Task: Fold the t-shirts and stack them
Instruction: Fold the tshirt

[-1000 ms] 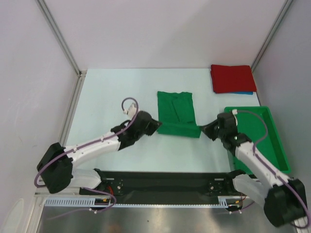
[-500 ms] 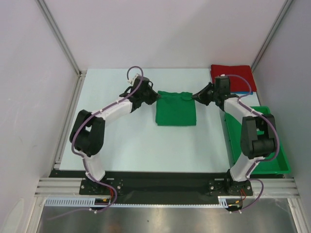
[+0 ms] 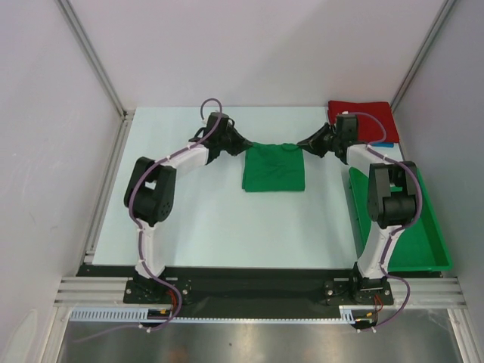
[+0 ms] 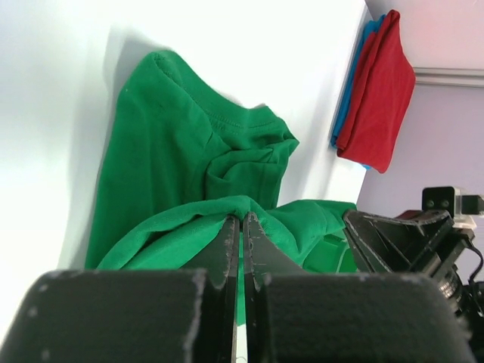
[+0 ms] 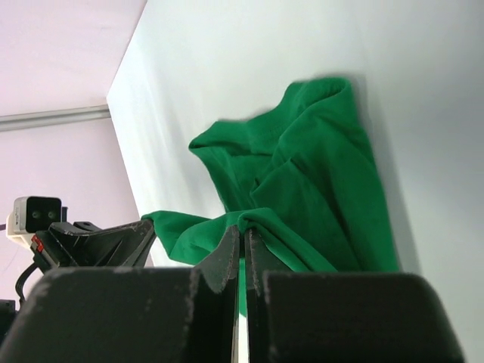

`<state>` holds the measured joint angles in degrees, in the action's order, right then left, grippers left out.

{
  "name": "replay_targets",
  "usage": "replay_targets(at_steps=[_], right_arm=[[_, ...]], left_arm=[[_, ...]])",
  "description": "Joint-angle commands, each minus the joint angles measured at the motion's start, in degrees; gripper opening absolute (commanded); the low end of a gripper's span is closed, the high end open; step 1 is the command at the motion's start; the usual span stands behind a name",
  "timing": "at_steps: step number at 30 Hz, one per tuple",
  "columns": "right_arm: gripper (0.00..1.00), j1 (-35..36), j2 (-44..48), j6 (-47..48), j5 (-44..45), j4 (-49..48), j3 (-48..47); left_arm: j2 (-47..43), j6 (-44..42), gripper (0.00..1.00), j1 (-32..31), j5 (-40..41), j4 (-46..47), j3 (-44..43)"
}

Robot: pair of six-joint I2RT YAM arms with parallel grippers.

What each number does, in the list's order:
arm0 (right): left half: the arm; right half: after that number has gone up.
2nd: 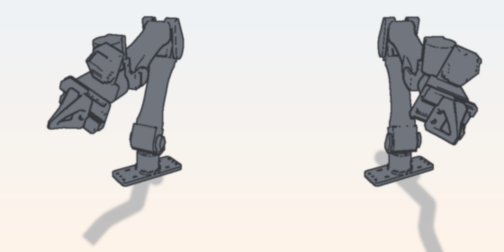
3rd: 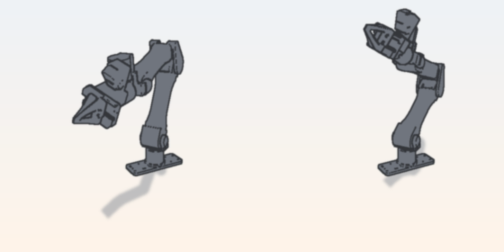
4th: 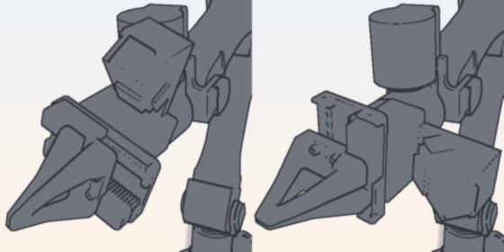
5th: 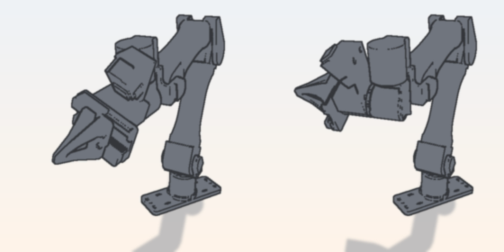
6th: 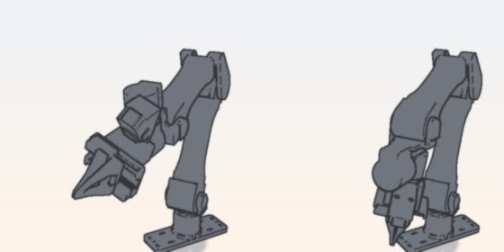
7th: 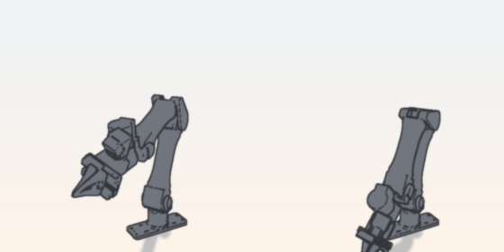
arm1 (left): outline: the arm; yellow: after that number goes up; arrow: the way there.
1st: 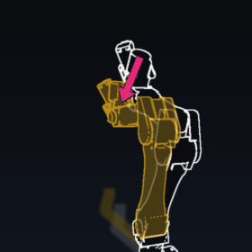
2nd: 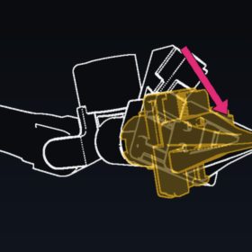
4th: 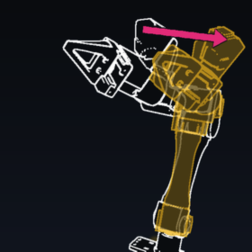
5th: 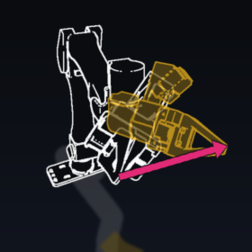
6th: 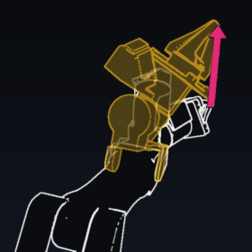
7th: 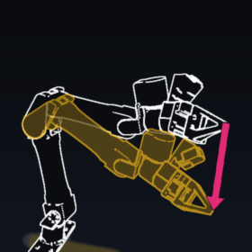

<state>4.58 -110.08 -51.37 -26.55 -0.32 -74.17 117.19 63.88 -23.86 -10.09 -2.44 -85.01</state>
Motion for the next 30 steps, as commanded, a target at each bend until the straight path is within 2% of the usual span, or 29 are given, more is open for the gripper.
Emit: replay_targets(at_steps=[1, 9, 22, 30], right_arm=[[0.00, -1.1, -2.4, 0.1, -2.3, -4.2, -3.3], [0.00, -2.7, -8.9, 0.0, -5.3, -6.0, -7.1], [0.00, -3.3, -14.4, -0.7, -7.3, -7.5, -10.7], [0.01, -3.6, -18.2, 0.4, -7.3, -5.0, -16.3]], left_arm=[[1.3, -1.6, 0.00, 0.7, -2.1, 2.3, -3.6], [4.3, -1.2, 0.00, 2.7, -1.3, 2.3, -5.2], [11.0, -0.5, 0.00, 3.8, -3.3, 1.9, -11.4], [13.5, -1.1, 0.00, 4.8, -2.9, 1.1, -14.2]])
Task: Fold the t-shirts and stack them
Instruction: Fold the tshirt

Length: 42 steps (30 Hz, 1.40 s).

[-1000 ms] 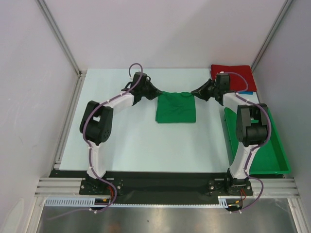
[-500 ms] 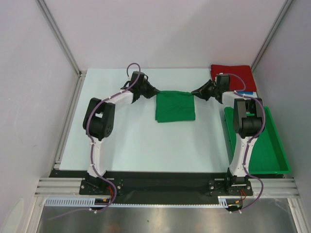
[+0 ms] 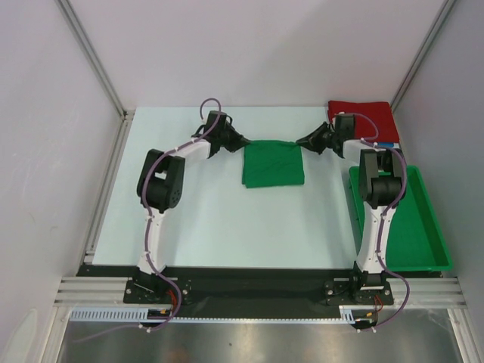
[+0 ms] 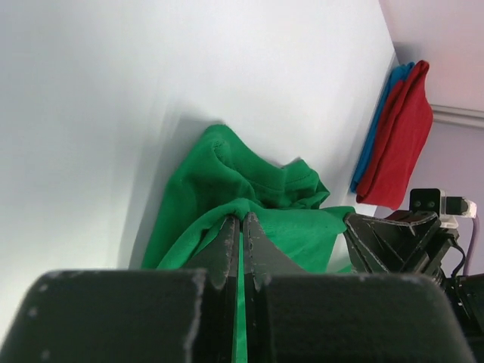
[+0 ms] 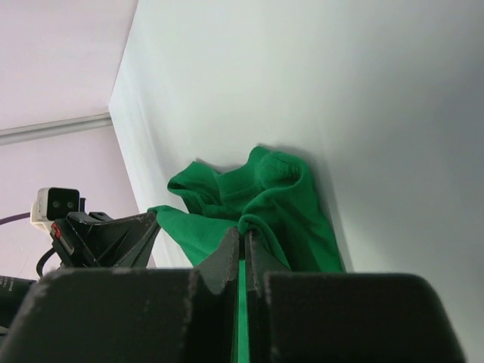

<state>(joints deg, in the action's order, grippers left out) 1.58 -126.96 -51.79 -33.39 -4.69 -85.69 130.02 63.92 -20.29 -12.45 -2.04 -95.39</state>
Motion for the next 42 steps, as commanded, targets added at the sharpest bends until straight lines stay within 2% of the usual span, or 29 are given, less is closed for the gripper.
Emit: replay_targets(at_steps=[1, 2, 3, 4, 5, 6, 8, 10, 12, 13, 14, 15, 17, 18, 20, 21, 23, 24, 27, 31, 35, 38, 42], right_arm=[[0.06, -0.7, -2.0, 1.0, -0.7, -0.2, -5.5], [0.12, -1.1, -3.1, 1.7, -1.0, 0.7, -6.4], [0.18, -1.1, -3.7, 2.5, -1.4, 1.9, -7.5], [0.19, -1.1, -4.0, 3.8, -1.4, 3.0, -9.8], [0.22, -2.9, -3.9, 6.4, -0.9, 6.4, -10.5], [0.32, -4.1, -2.9, 8.4, 0.2, 8.2, -11.4], [0.38, -5.0, -1.5, 12.2, 0.8, 14.1, -14.1], [0.47, -5.2, 1.8, 18.9, 3.5, 18.0, -15.1], [0.53, -4.8, 4.7, 22.7, 4.9, 19.4, -12.9], [0.54, -4.2, 7.8, 22.9, 4.3, 18.2, -11.1], [0.56, -3.8, 9.3, 22.3, 3.3, 13.1, -6.8], [0.57, -3.5, 10.4, 21.3, 0.6, 9.9, -4.4], [0.57, -1.8, 10.3, 18.9, -1.5, 5.3, -2.7], [0.57, -1.8, 9.8, 18.2, -3.3, 5.3, -2.6], [0.56, 1.3, 8.1, 14.6, -5.1, -2.2, -1.8], [0.55, 1.8, 7.3, 13.0, -7.3, -5.1, -0.8], [0.46, 2.6, 3.8, 8.3, -9.4, -12.0, -1.1], [0.36, 2.7, 2.3, 6.7, -11.2, -14.3, -1.3], [0.28, 2.7, -3.1, -0.4, -13.5, -23.2, -2.4], [0.27, 2.3, -10.3, -3.2, -13.5, -25.9, -6.1], [0.27, 1.7, -14.5, -4.6, -13.4, -26.7, -9.1], [0.27, 0.8, -17.5, -5.2, -12.1, -26.0, -10.5], [0.27, 0.2, -19.8, -4.1, -9.3, -21.1, -13.5]], left_arm=[[1.6, -1.2, 0.00, 1.4, -0.7, 0.1, -4.4], [1.9, -1.7, 0.01, 1.7, -1.4, -0.1, -5.6], [2.2, -2.1, 0.07, 2.3, -1.8, -0.6, -6.2], [2.1, -4.5, 0.13, 2.5, -1.9, -1.5, -6.6], [1.0, -6.9, 0.20, 2.8, -1.1, -1.3, -7.3], [0.2, -9.6, 0.37, 2.9, 0.4, -2.6, -8.5], [-2.7, -18.0, 0.49, 3.0, 3.3, -9.5, -11.4], [-6.2, -22.0, 0.52, 3.0, 6.1, -11.4, -9.7], [-11.7, -22.9, 0.53, 2.7, 4.7, -9.6, -3.5], [-13.1, -22.8, 0.53, 2.6, 2.8, -6.1, -1.2], [-14.3, -22.4, 0.53, 2.5, 0.3, -2.8, 3.8], [-15.7, -21.5, 0.53, 1.9, -3.1, 5.0, 6.2], [-15.4, -18.9, 0.52, 0.9, -9.5, 11.1, 9.9], [-14.8, -18.5, 0.50, -0.4, -11.0, 13.9, 9.9], [-11.8, -16.9, 0.50, -1.7, -14.2, 16.8, 9.4], [-10.8, -15.8, 0.49, -2.5, -15.0, 21.2, 9.3], [-7.0, -10.3, 0.47, -3.1, -17.2, 28.1, 10.2], [-5.2, -8.0, 0.46, -3.4, -17.6, 35.2, 10.4], [1.5, -0.2, 0.43, -3.6, -17.8, 43.2, 8.1], [10.2, 5.5, 0.42, -3.7, -16.3, 44.6, 1.6], [13.7, 6.3, 0.41, -3.3, -14.3, 42.2, -2.1], [15.5, 5.8, 0.41, -2.6, -12.3, 38.7, -4.6], [16.8, 5.6, 0.42, -1.0, -10.3, 28.8, -6.9]])
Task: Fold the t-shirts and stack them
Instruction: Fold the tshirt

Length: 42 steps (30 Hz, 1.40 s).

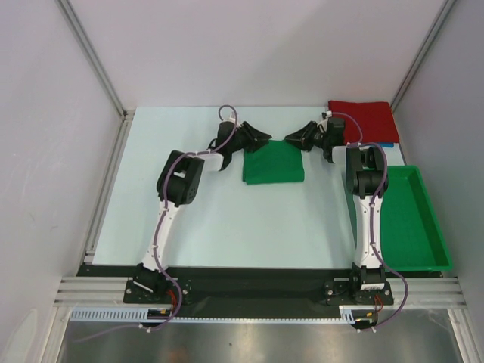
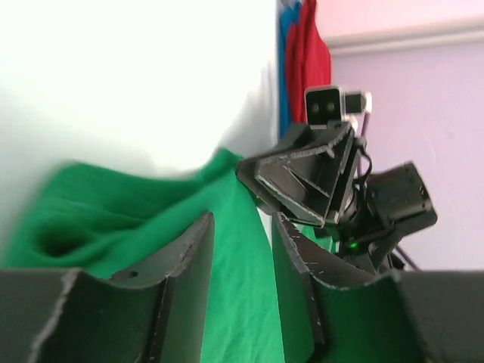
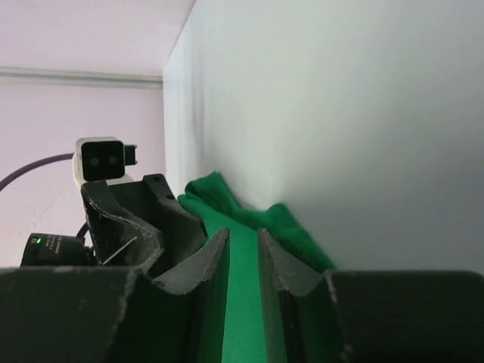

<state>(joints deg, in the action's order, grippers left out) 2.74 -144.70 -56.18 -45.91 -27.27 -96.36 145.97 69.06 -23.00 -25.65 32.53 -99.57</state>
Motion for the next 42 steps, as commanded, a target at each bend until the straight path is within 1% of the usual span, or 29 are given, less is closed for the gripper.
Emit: replay_targets(at_steps=[1, 4, 6, 7, 8, 9, 11, 12, 13, 14, 15, 16, 17, 18, 19, 20, 22, 23, 24, 26, 27, 28, 30, 31, 32, 35, 37, 41, 42], right_arm=[[0.27, -1.3, -2.9, 0.0, 3.5, 2.5, -3.2], [0.27, -1.6, -3.8, -0.2, 4.6, 4.5, -4.8], [0.27, -1.7, -4.8, 0.6, 4.7, 7.0, -6.6], [0.26, -1.7, -5.1, 1.1, 4.5, 8.4, -9.0], [0.25, -1.9, -5.1, 2.6, 4.3, 11.9, -10.7], [0.25, -2.0, -4.6, 3.8, 4.4, 14.0, -11.9], [0.25, -2.3, -2.6, 6.2, 5.0, 19.3, -13.9], [0.25, -2.3, 0.2, 8.7, 5.5, 21.0, -14.2], [0.27, -2.3, 1.7, 10.2, 5.9, 22.8, -14.5], [0.29, -3.8, 5.1, 12.7, 6.9, 25.9, -14.6], [0.32, -4.1, 6.9, 14.3, 7.4, 27.0, -14.5], [0.34, -4.1, 8.5, 15.6, 8.0, 31.4, -14.3], [0.38, -4.2, 10.4, 16.8, 9.2, 32.9, -13.9], [0.39, -4.3, 12.2, 17.9, 9.5, 33.9, -13.2], [0.40, -4.3, 15.9, 19.2, 9.7, 35.2, -12.1], [0.42, -4.2, 17.9, 19.5, 9.7, 35.1, -10.6], [0.45, -3.5, 23.1, 20.6, 9.4, 34.3, -4.7], [0.47, -3.3, 24.5, 20.6, 8.6, 33.7, -2.5], [0.47, -3.1, 26.3, 20.2, 7.8, 32.4, 3.3], [0.47, -2.9, 30.2, 17.2, 4.8, 24.8, 9.9], [0.47, -2.9, 31.1, 15.9, 3.9, 22.2, 13.8], [0.46, -1.2, 31.9, 15.0, 2.9, 16.9, 19.7], [0.40, -0.4, 32.8, 10.8, -0.1, 10.5, 25.8], [0.38, -0.3, 32.6, 9.4, -1.2, 3.8, 30.5], [0.31, 0.2, 31.3, 7.7, -2.9, 1.5, 32.0], [0.23, 0.1, 28.4, 6.6, -4.4, -4.1, 36.5], [0.20, -0.5, 25.4, 5.6, -4.9, -7.4, 37.9], [0.20, -2.3, 22.1, 6.4, -4.1, -7.6, 39.3], [0.20, -4.6, 21.9, 6.5, -4.0, -7.8, 40.0]], left_arm=[[1.0, 1.2, 0.42, 2.0, 3.8, -7.0, -2.7], [1.7, 1.0, 0.42, 3.2, 4.1, -10.4, -3.6], [2.7, -0.3, 0.42, 3.9, 3.7, -14.5, -7.1], [3.3, -2.0, 0.42, 4.1, 3.2, -16.2, -9.0], [3.9, -3.0, 0.42, 4.5, 2.1, -18.0, -12.9], [3.9, -4.1, 0.42, 4.7, 1.7, -22.0, -14.9], [2.1, -8.0, 0.44, 5.2, 0.9, -26.3, -19.6], [0.4, -9.6, 0.44, 5.4, 1.4, -29.7, -20.1], [-1.5, -13.0, 0.45, 5.4, 2.2, -31.2, -20.0], [-6.2, -15.8, 0.47, 5.3, 3.5, -32.1, -18.0], [-8.5, -15.8, 0.47, 5.2, 4.3, -32.1, -16.3], [-10.8, -17.6, 0.47, 5.0, 4.6, -32.1, -14.4], [-13.5, -18.5, 0.48, 4.6, 5.0, -32.1, -10.7], [-18.0, -19.5, 0.48, 4.3, 5.8, -32.1, -8.6], [-20.4, -21.1, 0.48, 3.8, 6.5, -32.1, -6.4], [-22.6, -21.6, 0.49, 2.6, 6.9, -32.2, -2.0], [-27.8, -22.0, 0.49, 1.3, 6.8, -30.0, 3.0], [-29.0, -21.6, 0.49, -0.1, 6.4, -26.8, 7.9], [-30.1, -21.0, 0.48, -0.9, 5.3, -24.2, 10.6], [-31.4, -18.2, 0.46, -3.3, 2.6, -17.5, 16.8], [-31.1, -17.6, 0.45, -4.1, 1.8, -15.6, 18.1], [-30.7, -17.6, 0.44, -5.0, 0.5, -14.4, 18.9], [-28.4, -18.6, 0.42, -7.7, -0.3, -13.8, 19.1], [-27.3, -18.8, 0.41, -8.3, -0.7, -13.5, 19.1], [-25.7, -18.7, 0.40, -9.2, -0.7, -13.2, 19.3], [-22.3, -18.2, 0.36, -9.4, -0.2, -12.5, 20.3], [-21.2, -19.4, 0.36, -9.1, 0.7, -12.9, 20.9], [-18.8, -21.2, 0.36, -6.5, 0.8, -15.6, 22.0], [-19.1, -22.1, 0.36, -6.1, 0.6, -15.7, 22.4]])
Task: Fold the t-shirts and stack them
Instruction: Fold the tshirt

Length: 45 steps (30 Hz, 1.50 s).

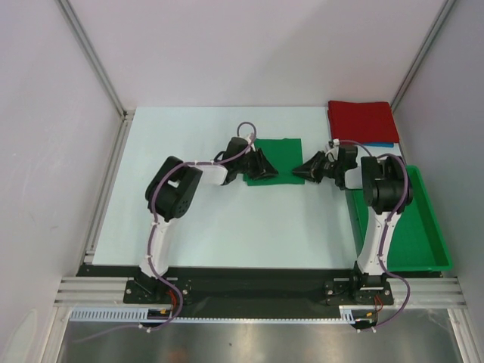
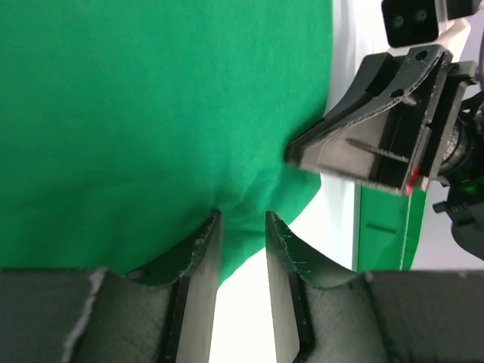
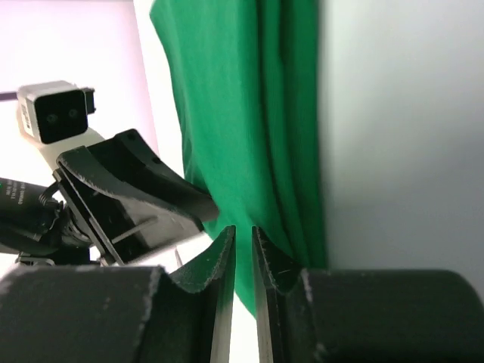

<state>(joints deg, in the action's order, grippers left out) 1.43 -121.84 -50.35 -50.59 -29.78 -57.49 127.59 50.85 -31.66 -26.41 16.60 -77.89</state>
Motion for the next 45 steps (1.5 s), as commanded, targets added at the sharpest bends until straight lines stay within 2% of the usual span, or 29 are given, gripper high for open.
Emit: replay_targets(at_steps=[1, 6, 13, 17, 21, 28, 35, 40, 42, 45], right_arm=[[0.20, -3.8, -0.8, 1.1, 0.9, -4.7, 1.3], [0.20, -5.6, 4.1, 4.9, 1.5, 0.7, 1.8], [0.21, -3.4, 13.5, 7.5, 3.5, 8.8, -0.6], [0.24, 1.5, 14.2, 7.9, 4.4, 11.1, -3.5], [0.24, 4.8, 9.5, 5.6, 3.9, 6.9, -2.5], [0.24, 2.1, 5.8, 7.7, 3.2, 4.4, 2.3], [0.25, 1.9, 15.0, 18.9, 9.4, 21.0, 1.9], [0.32, 2.7, 25.1, 23.1, 15.3, 31.3, -0.2], [0.36, 2.4, 30.0, 24.0, 19.1, 35.6, -0.5], [0.46, 2.2, 35.9, 24.2, 23.8, 40.3, -1.2]], left_arm=[[-1.2, -4.3, 0.36, 3.2, 1.5, -0.2, 1.3], [-8.3, -7.6, 0.35, 5.7, 1.4, -0.9, 6.8], [-17.6, -7.9, 0.37, 6.6, 0.4, -1.7, 9.2], [-15.8, -6.4, 0.38, 6.8, -0.2, 0.3, 9.0], [-10.6, -3.3, 0.37, 7.3, -0.5, 4.0, 11.2], [-11.7, -6.9, 0.36, 10.4, 3.6, 0.6, 15.4], [-20.1, -13.7, 0.36, 10.2, 11.1, -6.6, 14.3], [-27.6, -16.7, 0.41, 6.8, 17.2, -13.4, 13.4], [-31.2, -13.6, 0.44, 5.6, 18.6, -13.6, 14.8], [-35.3, -3.6, 0.54, 2.1, 21.0, -6.4, 21.1]])
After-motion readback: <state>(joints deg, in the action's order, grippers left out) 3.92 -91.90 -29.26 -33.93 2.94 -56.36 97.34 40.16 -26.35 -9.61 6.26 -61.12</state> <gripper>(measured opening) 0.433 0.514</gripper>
